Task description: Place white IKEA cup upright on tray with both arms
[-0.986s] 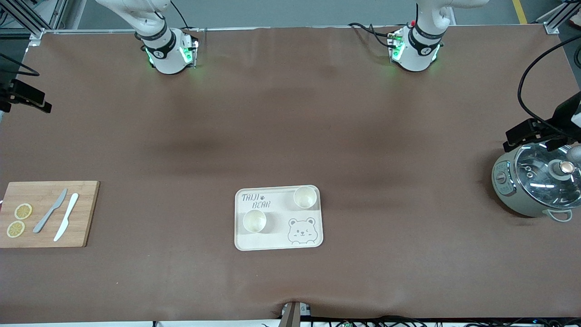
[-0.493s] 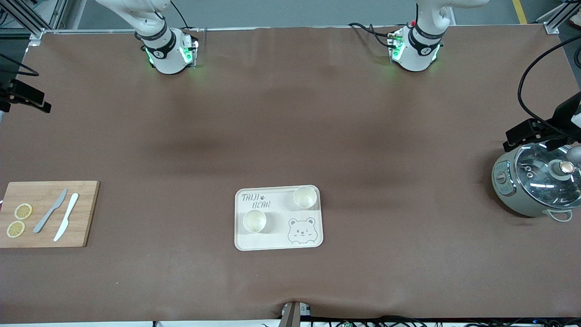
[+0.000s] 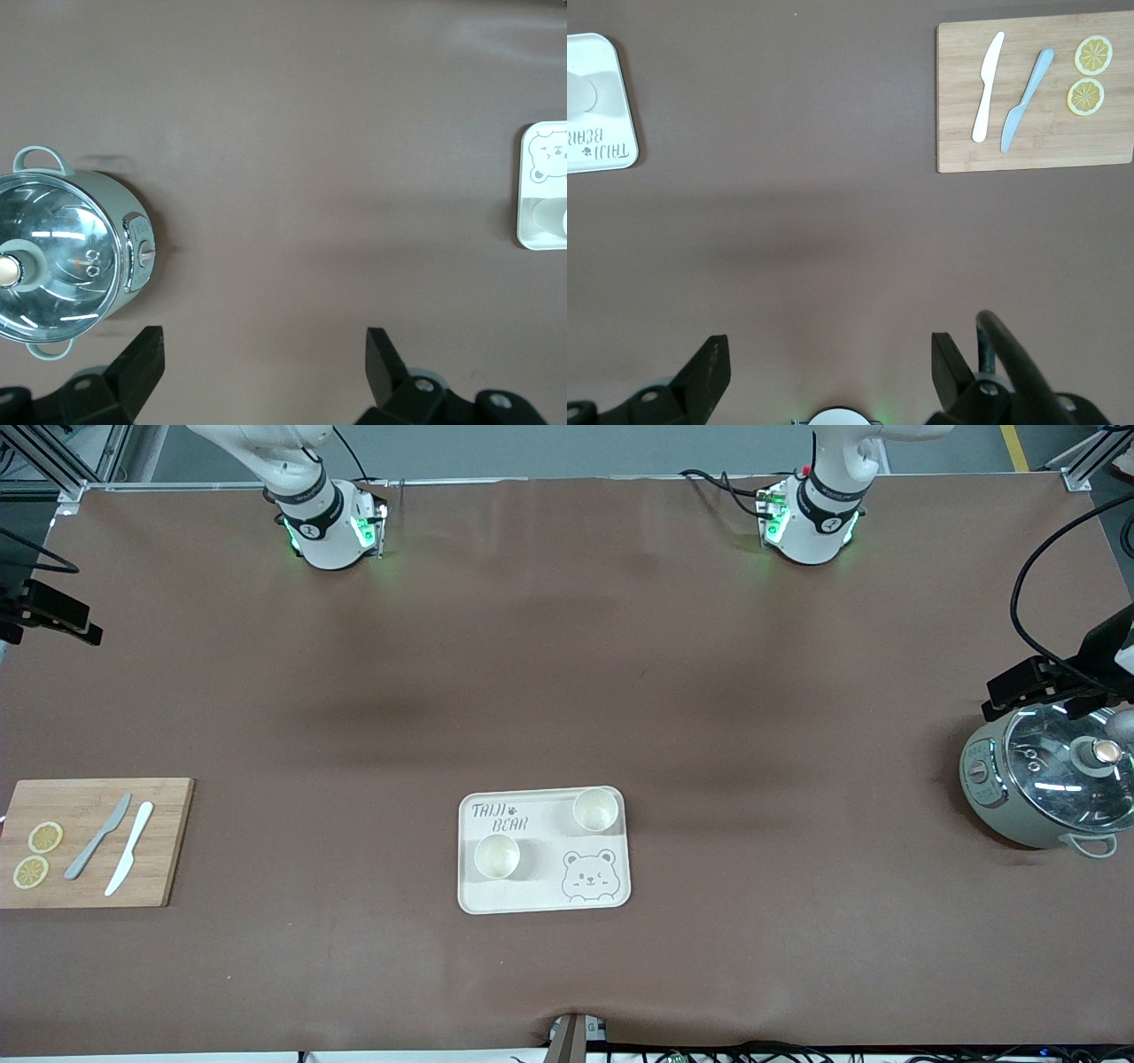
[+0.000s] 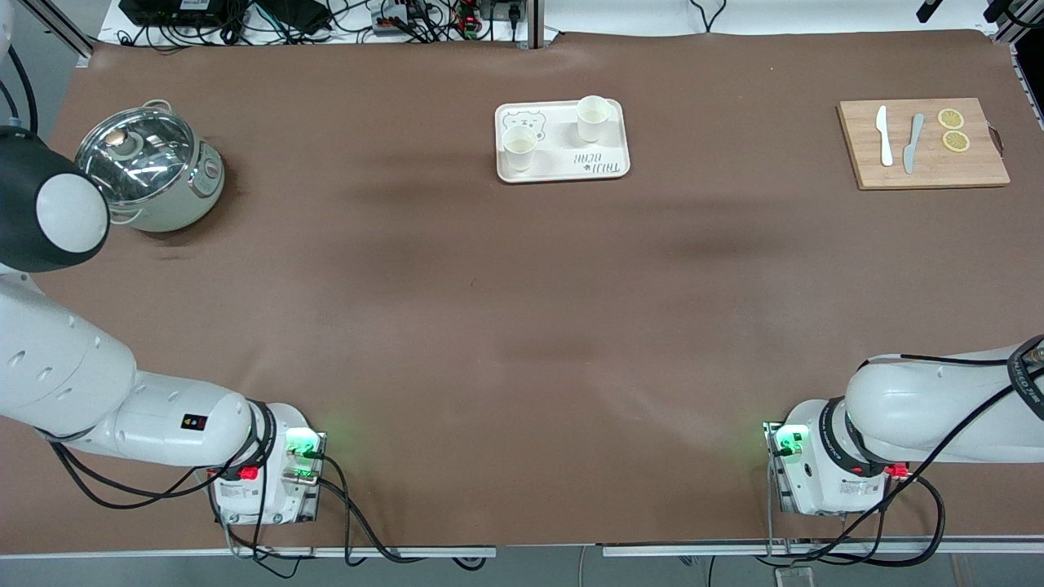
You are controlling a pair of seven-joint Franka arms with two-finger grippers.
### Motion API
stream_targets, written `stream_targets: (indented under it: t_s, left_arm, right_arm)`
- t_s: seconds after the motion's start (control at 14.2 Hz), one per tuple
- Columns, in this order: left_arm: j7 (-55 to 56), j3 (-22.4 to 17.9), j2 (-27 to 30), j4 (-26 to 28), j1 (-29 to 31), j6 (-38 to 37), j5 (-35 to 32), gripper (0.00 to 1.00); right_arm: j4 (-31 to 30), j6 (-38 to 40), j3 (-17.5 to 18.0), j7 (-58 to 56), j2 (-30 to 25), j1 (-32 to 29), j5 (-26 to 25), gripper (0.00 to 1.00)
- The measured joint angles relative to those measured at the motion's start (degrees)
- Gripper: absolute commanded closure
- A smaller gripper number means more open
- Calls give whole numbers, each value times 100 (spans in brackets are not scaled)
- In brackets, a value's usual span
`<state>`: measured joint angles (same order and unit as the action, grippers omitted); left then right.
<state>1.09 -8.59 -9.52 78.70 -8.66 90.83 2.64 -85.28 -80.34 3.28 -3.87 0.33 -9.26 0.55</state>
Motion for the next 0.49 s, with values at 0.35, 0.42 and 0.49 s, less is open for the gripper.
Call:
stream_targets:
  t_s: [0.35, 0.42, 0.49]
  left_arm:
    - [0, 0, 0, 0, -2, 0, 0, 0]
    - [0, 0, 0, 0, -2, 0, 0, 0]
    - [0, 0, 0, 0, -2, 0, 0, 0]
  right_arm:
    - [-1, 1, 12, -1, 61, 8, 0, 0]
    - [-1, 1, 17, -1, 61, 10, 0, 0]
    - [-1, 1, 21, -1, 61, 11, 0, 0]
